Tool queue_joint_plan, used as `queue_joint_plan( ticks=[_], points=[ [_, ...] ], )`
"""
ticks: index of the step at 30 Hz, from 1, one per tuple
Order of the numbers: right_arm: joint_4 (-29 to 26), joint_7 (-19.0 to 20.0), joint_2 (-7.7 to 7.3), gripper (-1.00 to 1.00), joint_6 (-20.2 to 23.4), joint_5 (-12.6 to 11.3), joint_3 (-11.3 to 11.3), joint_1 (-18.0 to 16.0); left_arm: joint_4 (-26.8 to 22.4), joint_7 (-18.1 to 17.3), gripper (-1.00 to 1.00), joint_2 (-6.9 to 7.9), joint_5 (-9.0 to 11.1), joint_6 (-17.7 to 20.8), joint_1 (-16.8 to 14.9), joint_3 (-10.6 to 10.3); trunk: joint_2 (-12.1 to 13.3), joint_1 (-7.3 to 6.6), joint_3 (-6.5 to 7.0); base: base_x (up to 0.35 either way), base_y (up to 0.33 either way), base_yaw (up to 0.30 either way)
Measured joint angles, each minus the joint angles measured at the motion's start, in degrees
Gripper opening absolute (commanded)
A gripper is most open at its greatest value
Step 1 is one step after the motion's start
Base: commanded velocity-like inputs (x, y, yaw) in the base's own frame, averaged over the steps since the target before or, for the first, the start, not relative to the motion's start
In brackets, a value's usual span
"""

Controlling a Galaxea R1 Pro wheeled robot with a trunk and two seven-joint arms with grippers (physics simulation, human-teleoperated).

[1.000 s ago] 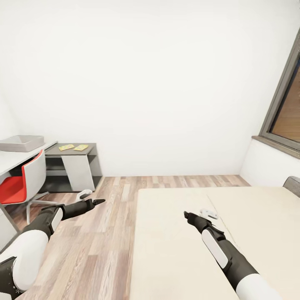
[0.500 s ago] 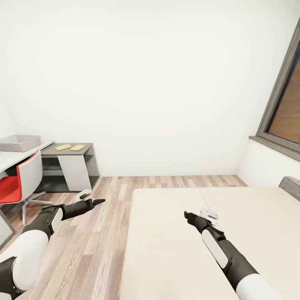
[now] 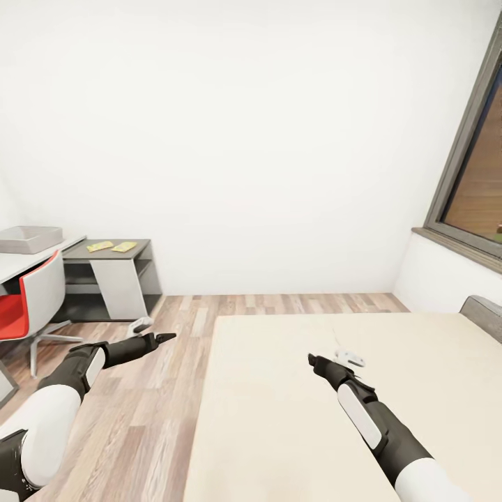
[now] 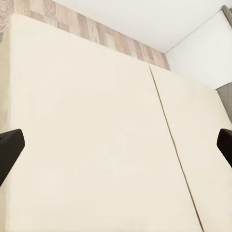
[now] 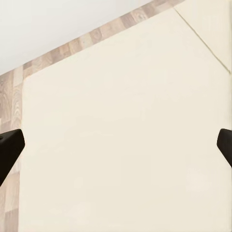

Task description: Put all the toys in the child's room - the three board games (two on the bed and one on the table), the two jigsaw puzzles on the table, and the tennis ball on the table - inside the toy box on the table in the child's room.

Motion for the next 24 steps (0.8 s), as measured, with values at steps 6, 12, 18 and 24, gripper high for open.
queue_joint_plan(
  ticks=[6,12,18,24],
  points=[
    [0.0,0.0,0.00,1.00,0.0,0.0,0.0,0.0,0.0,0.0,1.00,-0.04,0.0,0.0,0.0,0.0,0.0,0.00,0.00,0.000,-0.160,0.000],
    [0.0,0.0,0.00,1.00,0.0,0.0,0.0,0.0,0.0,-0.1,1.00,0.00,0.0,0.0,0.0,0.0,0.0,0.00,0.00,0.000,-0.135,0.000],
    [0.0,0.0,0.01,1.00,0.0,0.0,0.0,0.0,0.0,-0.2,1.00,0.02,0.0,-0.1,0.0,0.0,0.0,0.00,0.00,0.000,-0.038,0.000],
    [0.1,0.0,0.01,1.00,0.0,0.0,0.0,0.0,0.0,-0.2,1.00,0.02,0.0,-0.1,0.0,0.0,0.0,0.00,0.00,0.000,-0.007,0.000]
  ],
)
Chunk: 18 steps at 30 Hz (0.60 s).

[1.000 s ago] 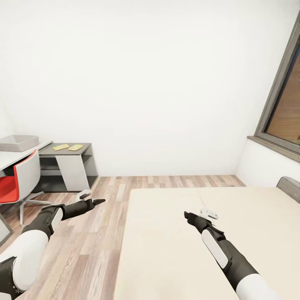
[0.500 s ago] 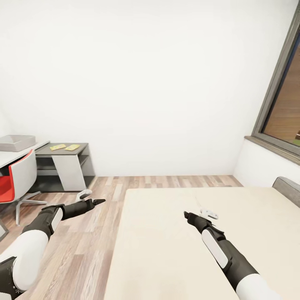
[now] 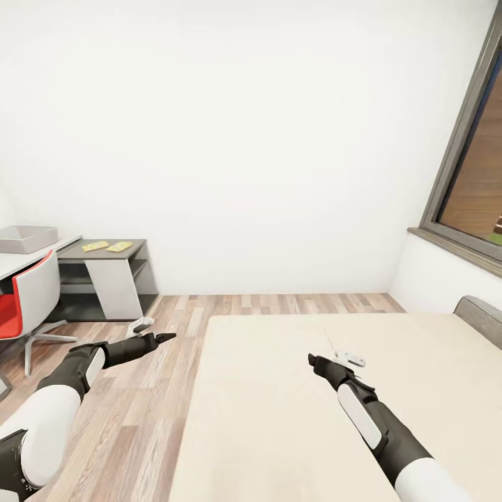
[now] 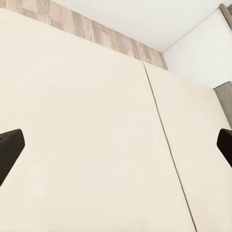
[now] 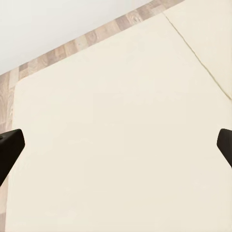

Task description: Put all the toys in the child's room - the three board games (two on the bed and one on the table), the two jigsaw puzzles on the table, and the tennis ball on the table - inside the toy box on the table in the child's room.

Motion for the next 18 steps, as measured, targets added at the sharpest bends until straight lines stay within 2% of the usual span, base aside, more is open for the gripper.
queue_joint_plan(
  ticks=[18],
  points=[
    [0.0,0.0,0.00,1.00,0.0,0.0,0.0,0.0,0.0,0.0,1.00,0.00,0.0,0.0,0.0,0.0,0.0,0.00,0.00,0.000,0.000,0.000]
  ],
)
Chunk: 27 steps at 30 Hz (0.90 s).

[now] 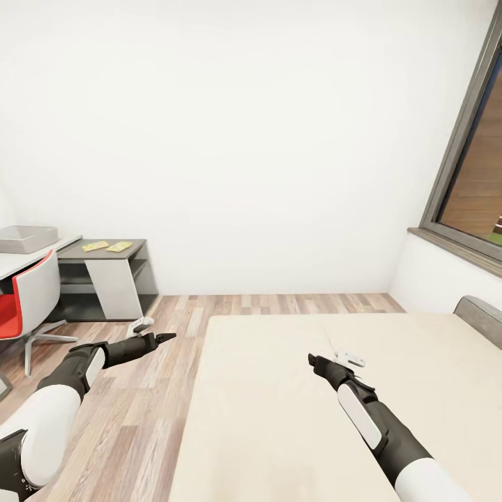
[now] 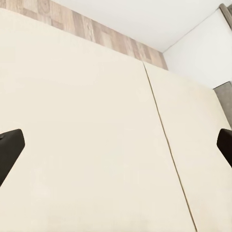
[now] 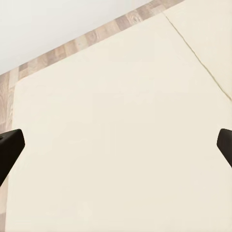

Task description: Put all the toys in the child's room - the three board games (two on the bed and one on the table), the two jigsaw puzzles on the table, and the tennis ball on the table - inside the toy box on the table in the child's room.

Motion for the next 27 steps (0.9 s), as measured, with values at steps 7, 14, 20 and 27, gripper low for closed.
queue_joint_plan(
  ticks=[7,14,20,27],
  points=[
    [0.0,0.1,0.00,1.00,0.1,0.0,0.0,0.0,0.0,0.0,1.00,0.00,0.0,0.0,0.0,0.0,0.0,0.00,0.00,0.000,0.000,0.000],
    [0.0,0.0,0.00,1.00,0.0,0.0,0.0,0.0,0.0,0.0,1.00,0.00,0.0,0.0,0.0,0.0,0.0,0.00,0.00,0.000,0.000,0.000],
    [0.0,0.1,0.00,1.00,0.0,0.0,0.0,0.0,0.0,0.1,1.00,0.00,0.0,0.0,0.0,0.0,0.0,0.00,0.00,0.000,0.000,0.000],
    [0.0,0.1,0.00,1.00,0.2,0.0,0.0,0.0,0.0,1.4,1.00,-0.10,-0.4,0.1,0.0,-0.1,0.0,0.00,0.00,0.000,0.000,0.000]
  ],
)
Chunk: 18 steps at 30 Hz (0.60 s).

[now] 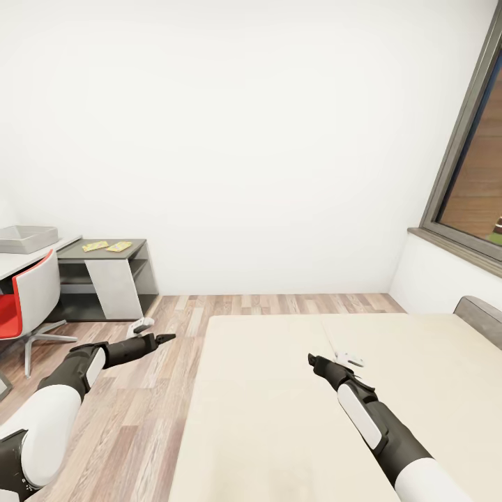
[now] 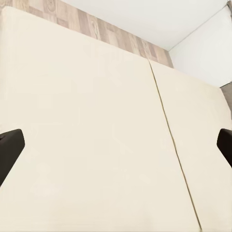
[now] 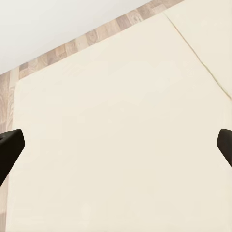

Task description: Put all the toys in the child's room - the three board games (two on the bed and one on the table), the two jigsaw puzzles on the table, and the tennis ball on the table - inside the toy box on the table in the child's room.

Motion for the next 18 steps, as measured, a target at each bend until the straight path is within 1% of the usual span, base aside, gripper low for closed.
queue_joint_plan(
  ticks=[4,5,8,9,14,18],
  points=[
    [0.0,0.0,0.00,1.00,0.3,-0.1,0.0,0.0,0.0,1.7,1.00,-0.04,-0.2,0.0,0.0,-0.1,0.0,0.00,0.00,0.000,0.000,0.000],
    [0.0,0.0,0.00,1.00,0.5,-0.1,0.0,0.0,0.0,3.1,1.00,-0.05,-0.3,0.0,0.0,-0.1,0.0,0.00,0.00,0.000,0.000,0.000],
    [0.0,-0.1,0.00,1.00,1.0,-0.1,-0.1,0.0,0.0,5.9,1.00,-0.03,-0.3,0.0,0.0,-0.1,0.0,0.00,0.00,0.000,0.000,0.000],
    [-0.1,-0.1,0.00,1.00,1.6,-0.1,-0.1,0.0,0.0,7.8,1.00,-0.03,-0.3,0.0,0.0,-0.1,0.0,0.00,0.00,0.000,0.000,0.000],
    [-0.4,-0.1,0.00,1.00,3.8,0.0,-0.1,0.0,0.0,12.0,1.00,-0.02,-0.2,0.1,0.0,-0.1,0.0,0.00,0.00,0.000,0.000,0.000],
    [-0.5,-0.1,0.00,1.00,4.4,0.1,-0.1,0.0,-0.1,13.2,1.00,-0.19,-0.2,0.0,0.0,-0.1,0.0,0.00,0.00,0.000,0.000,0.000]
  ],
)
